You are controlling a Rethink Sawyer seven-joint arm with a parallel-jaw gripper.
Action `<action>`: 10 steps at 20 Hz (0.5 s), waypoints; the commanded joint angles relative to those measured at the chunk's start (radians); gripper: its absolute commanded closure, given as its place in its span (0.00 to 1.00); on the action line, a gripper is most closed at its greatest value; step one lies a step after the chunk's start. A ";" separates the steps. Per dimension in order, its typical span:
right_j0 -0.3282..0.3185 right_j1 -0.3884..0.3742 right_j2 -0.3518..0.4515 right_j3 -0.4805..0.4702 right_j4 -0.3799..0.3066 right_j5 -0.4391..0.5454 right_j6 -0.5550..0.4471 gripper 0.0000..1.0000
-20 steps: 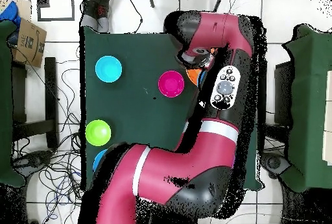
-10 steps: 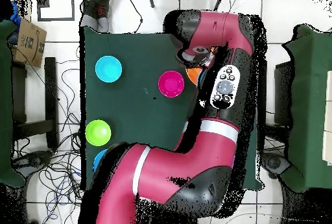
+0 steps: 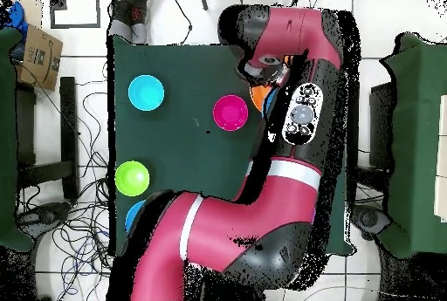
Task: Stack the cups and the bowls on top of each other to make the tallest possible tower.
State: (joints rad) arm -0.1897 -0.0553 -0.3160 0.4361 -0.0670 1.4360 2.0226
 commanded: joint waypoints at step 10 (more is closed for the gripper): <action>-0.017 0.028 0.059 0.015 -0.002 0.041 -0.064 1.00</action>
State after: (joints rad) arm -0.1926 -0.0337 -0.3214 0.4093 -0.0660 1.4465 2.0226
